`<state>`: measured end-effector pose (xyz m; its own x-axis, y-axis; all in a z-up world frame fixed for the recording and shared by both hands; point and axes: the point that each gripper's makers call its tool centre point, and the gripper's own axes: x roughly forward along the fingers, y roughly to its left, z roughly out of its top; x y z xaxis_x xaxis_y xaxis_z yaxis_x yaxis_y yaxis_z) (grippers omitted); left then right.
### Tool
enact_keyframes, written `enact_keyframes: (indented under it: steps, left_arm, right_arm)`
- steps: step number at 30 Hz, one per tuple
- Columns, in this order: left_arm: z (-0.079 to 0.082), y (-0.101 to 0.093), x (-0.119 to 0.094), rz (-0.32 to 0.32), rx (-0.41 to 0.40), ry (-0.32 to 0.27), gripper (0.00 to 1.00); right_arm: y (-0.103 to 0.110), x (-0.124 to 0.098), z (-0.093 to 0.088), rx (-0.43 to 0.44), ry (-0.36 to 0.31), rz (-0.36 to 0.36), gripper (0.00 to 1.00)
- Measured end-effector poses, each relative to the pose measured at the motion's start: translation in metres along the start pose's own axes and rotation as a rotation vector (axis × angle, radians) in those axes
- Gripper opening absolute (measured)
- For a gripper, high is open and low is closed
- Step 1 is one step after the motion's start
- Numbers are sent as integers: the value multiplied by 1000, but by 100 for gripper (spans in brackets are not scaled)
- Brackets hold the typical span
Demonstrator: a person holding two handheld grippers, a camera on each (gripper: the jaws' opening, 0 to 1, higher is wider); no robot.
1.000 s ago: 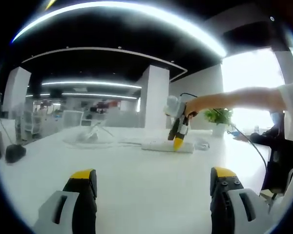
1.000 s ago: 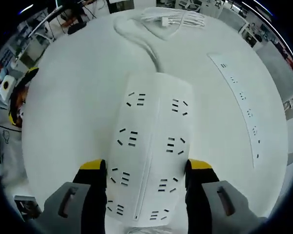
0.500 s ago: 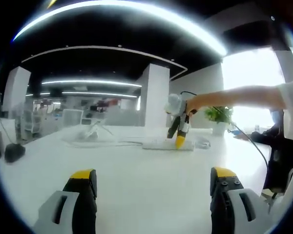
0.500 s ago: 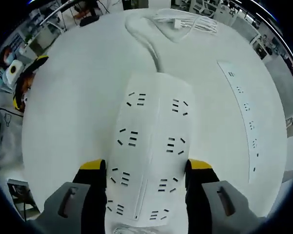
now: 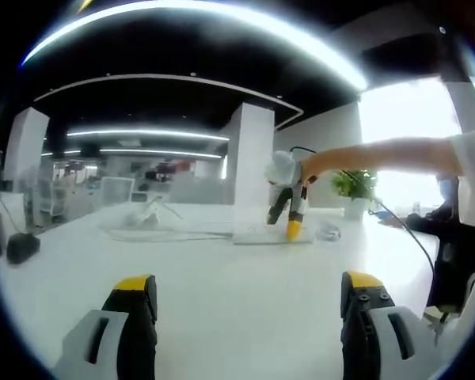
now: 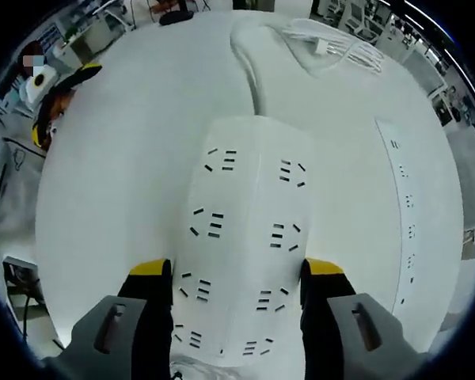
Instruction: Straighten the power strip on the desk, plug the charger into it
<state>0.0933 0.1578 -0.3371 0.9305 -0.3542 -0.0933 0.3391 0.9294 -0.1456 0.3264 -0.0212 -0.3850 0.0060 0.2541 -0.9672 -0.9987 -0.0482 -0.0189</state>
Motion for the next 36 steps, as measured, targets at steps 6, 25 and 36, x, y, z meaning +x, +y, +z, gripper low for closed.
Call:
enact_keyframes:
  steps: [6,25,36]
  left_arm:
    - [3,0,0,1,0,-7,99]
    - [1,-4,9,-23,26,28,99]
    - [5,-4,15,-43,53,31,99]
  right_arm:
    - [2,0,0,-39,25,2,64]
    - [1,1,1,-138,81,5,64]
    - [0,2,1,-191,100,12,64]
